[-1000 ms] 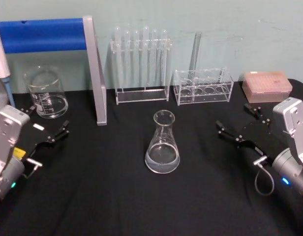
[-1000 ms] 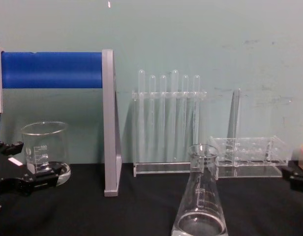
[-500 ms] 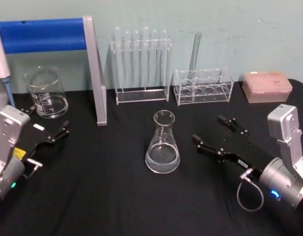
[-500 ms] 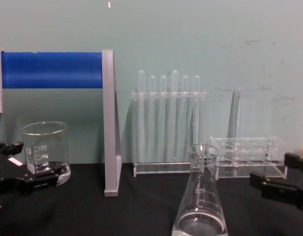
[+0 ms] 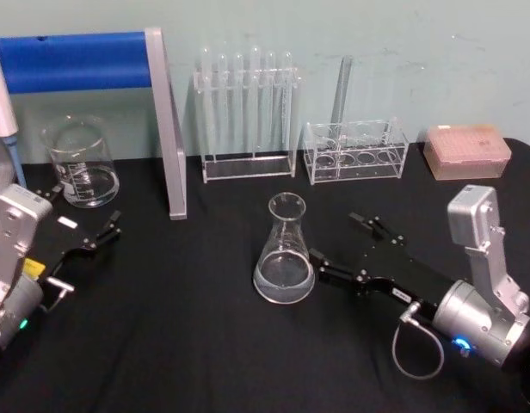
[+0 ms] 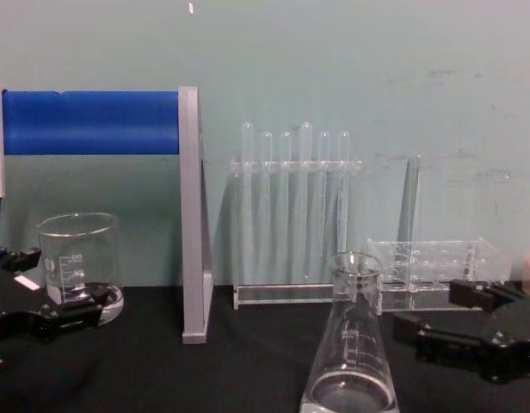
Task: Grasp the erlenmeyer flask with one hand, shake it three times, then place it back.
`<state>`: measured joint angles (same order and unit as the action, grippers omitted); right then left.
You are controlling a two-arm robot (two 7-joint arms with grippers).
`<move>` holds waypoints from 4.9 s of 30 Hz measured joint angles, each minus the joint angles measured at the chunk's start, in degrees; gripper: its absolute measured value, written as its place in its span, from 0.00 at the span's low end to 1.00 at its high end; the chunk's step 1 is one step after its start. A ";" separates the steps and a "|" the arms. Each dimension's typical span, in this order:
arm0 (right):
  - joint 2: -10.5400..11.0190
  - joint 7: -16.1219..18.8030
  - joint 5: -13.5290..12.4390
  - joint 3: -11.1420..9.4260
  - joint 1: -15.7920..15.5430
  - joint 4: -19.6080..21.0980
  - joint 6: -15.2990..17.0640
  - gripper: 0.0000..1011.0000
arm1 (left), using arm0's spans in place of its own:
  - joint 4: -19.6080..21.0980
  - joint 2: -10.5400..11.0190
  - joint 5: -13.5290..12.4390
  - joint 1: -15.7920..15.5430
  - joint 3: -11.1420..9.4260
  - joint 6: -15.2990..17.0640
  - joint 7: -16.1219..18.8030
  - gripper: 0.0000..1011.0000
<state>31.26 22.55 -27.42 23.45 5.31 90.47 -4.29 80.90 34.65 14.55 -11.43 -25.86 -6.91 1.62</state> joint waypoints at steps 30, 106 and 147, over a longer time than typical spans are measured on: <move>-9.49 4.82 7.02 2.29 9.67 -11.78 -1.25 0.99 | 0.00 0.00 0.00 0.00 0.00 0.00 0.00 0.99; -9.84 0.90 4.53 -3.37 9.65 0.41 5.25 0.44 | 0.00 0.00 0.00 0.00 0.00 0.00 0.00 0.99; -9.75 -1.29 4.25 -3.63 8.85 3.00 7.44 0.44 | 0.00 0.00 0.00 0.00 0.00 0.00 0.00 0.99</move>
<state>21.51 21.27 -23.16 19.82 14.16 93.47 3.14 80.90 34.65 14.55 -11.43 -25.86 -6.91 1.62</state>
